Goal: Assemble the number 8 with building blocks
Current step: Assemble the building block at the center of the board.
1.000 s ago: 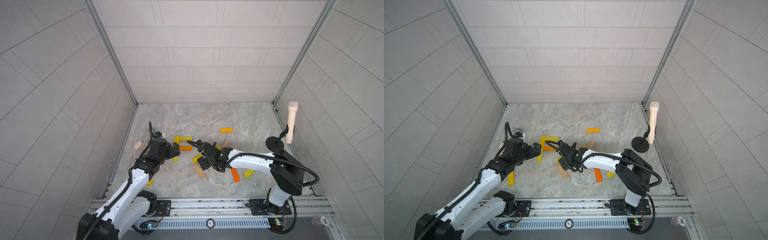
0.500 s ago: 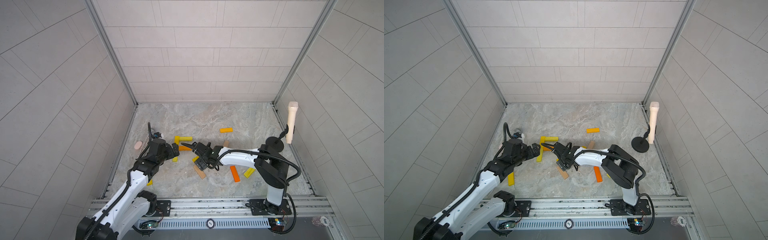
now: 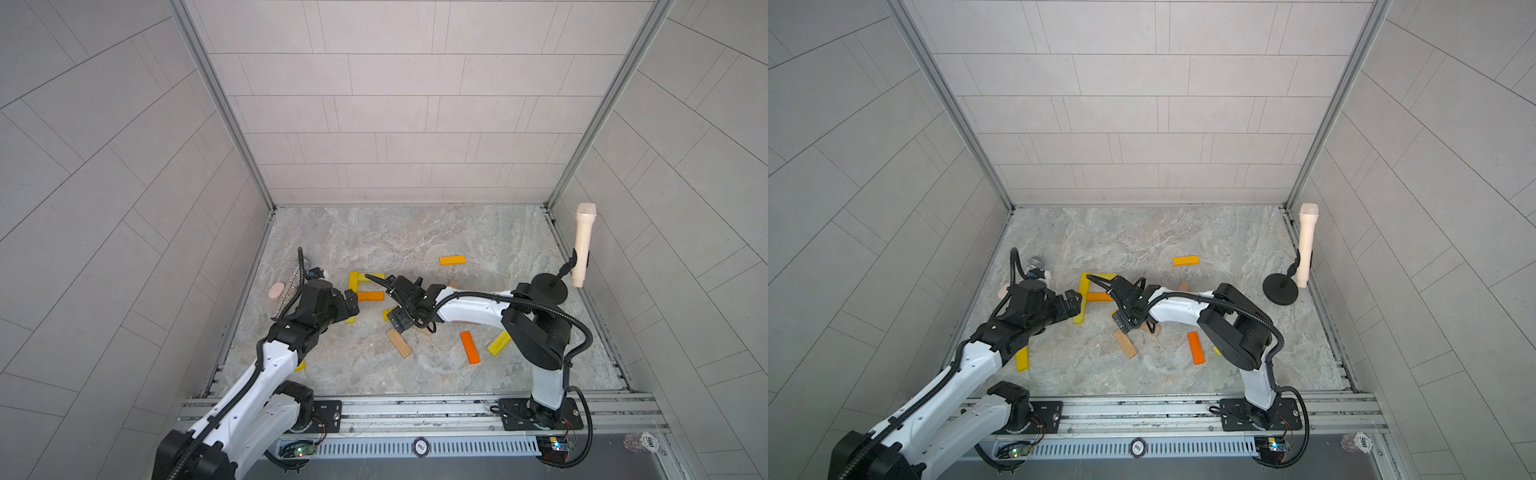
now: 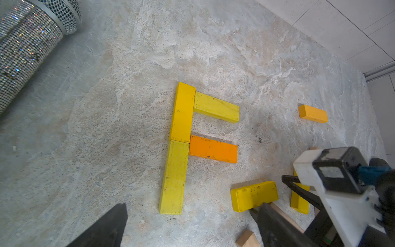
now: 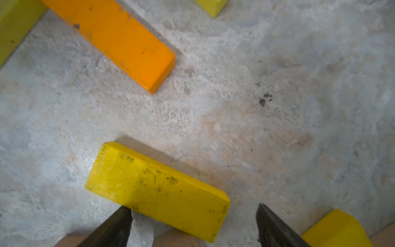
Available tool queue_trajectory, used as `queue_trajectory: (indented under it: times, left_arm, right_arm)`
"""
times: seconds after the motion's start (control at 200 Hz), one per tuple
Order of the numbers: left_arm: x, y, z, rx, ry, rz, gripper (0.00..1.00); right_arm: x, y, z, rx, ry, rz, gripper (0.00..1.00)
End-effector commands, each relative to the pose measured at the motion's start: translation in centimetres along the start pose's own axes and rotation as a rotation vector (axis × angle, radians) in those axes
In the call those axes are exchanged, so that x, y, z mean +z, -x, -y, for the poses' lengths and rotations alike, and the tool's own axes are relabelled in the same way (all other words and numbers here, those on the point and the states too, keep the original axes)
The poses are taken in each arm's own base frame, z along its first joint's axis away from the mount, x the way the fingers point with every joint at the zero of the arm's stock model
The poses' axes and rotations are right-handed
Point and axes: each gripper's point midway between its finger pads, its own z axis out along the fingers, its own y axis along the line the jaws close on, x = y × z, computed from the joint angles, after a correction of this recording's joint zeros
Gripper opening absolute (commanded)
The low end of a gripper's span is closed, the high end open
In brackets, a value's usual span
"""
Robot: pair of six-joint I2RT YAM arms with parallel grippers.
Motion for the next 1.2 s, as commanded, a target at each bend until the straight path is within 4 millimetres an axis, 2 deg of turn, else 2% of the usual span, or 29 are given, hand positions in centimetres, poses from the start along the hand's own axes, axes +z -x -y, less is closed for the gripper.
queue_trajectory:
  times: [0.0, 0.155, 0.46, 0.66, 0.856, 1.066, 1.196]
  left_arm:
    - [0.2, 0.1, -0.1, -0.017, -0.003, 0.011, 1.0]
    - [0.4, -0.1, -0.1, -0.018, -0.005, 0.006, 1.0]
    - [0.7, -0.4, -0.1, -0.023, -0.011, -0.005, 1.0]
    - [0.9, -0.5, 0.0, -0.024, -0.016, -0.011, 1.0]
    - [1.0, -0.5, 0.1, -0.024, -0.021, -0.016, 1.0]
    - [1.1, -0.6, 0.0, -0.024, -0.018, -0.019, 1.0]
    - [1.2, -0.5, 0.2, -0.026, -0.022, -0.02, 1.0]
  right_arm:
    - [0.4, 1.2, 0.1, 0.034, 0.014, 0.019, 0.91]
    - [0.6, 1.6, 0.3, 0.044, 0.036, 0.027, 0.89]
    - [0.9, 1.5, -1.5, -0.025, 0.138, 0.001, 0.83]
    - [1.5, 1.4, -1.6, -0.051, 0.144, -0.024, 0.78]
    - [2.1, 1.3, -1.5, -0.059, 0.136, -0.041, 0.67]
    - [1.5, 0.3, -1.6, -0.072, 0.152, -0.054, 0.53]
    - [1.3, -0.1, -0.8, -0.05, 0.119, -0.053, 0.47]
